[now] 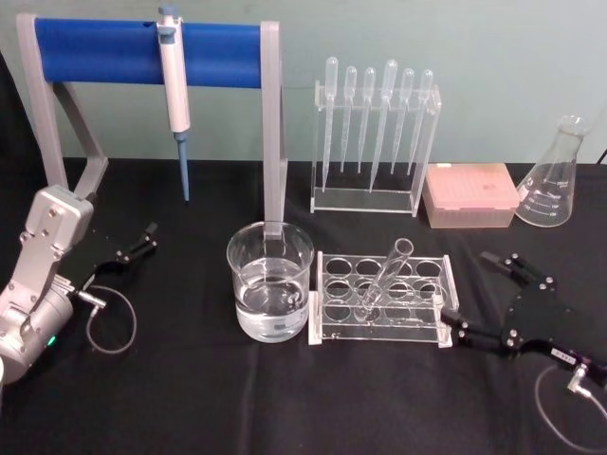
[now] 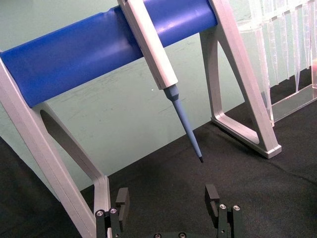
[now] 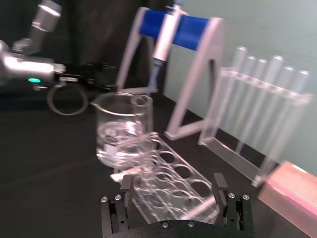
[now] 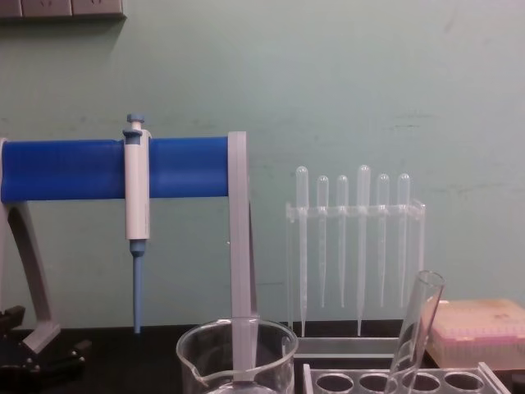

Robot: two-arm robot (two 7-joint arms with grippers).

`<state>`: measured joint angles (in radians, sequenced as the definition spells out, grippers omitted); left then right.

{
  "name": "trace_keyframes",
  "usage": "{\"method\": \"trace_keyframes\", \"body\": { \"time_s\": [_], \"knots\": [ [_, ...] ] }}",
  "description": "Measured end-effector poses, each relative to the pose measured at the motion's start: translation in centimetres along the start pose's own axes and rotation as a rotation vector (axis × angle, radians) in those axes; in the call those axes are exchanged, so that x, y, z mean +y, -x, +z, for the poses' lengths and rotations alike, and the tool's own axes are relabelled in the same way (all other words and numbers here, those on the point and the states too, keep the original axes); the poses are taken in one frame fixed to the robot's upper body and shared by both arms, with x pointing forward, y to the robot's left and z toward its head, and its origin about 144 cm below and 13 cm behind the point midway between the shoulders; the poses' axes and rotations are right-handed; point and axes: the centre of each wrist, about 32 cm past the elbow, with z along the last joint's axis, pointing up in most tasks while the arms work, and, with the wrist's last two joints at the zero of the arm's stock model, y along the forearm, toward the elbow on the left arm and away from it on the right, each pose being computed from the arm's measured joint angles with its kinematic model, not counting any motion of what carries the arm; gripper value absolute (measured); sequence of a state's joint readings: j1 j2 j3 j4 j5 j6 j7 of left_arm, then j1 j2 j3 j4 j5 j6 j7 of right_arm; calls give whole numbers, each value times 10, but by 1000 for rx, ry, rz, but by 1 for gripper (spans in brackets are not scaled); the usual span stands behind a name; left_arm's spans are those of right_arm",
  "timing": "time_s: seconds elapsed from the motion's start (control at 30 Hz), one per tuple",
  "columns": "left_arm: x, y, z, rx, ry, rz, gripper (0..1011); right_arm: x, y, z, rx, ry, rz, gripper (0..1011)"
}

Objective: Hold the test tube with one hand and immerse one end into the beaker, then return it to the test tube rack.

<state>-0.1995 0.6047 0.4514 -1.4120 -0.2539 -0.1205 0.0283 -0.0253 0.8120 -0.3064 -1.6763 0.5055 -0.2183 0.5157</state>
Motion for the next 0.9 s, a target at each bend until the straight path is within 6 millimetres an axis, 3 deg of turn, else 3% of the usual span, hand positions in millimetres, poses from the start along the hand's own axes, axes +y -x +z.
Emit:
{"method": "trace_keyframes", "body": {
  "time_s": [0.3, 0.9],
  "knots": [
    [0, 0, 0, 0, 0, 0, 1000, 11, -6, -2, 0, -53, 125, 1003],
    [0, 0, 0, 0, 0, 0, 1000, 52, -16, 0, 80, -92, 181, 1003]
  ]
}}
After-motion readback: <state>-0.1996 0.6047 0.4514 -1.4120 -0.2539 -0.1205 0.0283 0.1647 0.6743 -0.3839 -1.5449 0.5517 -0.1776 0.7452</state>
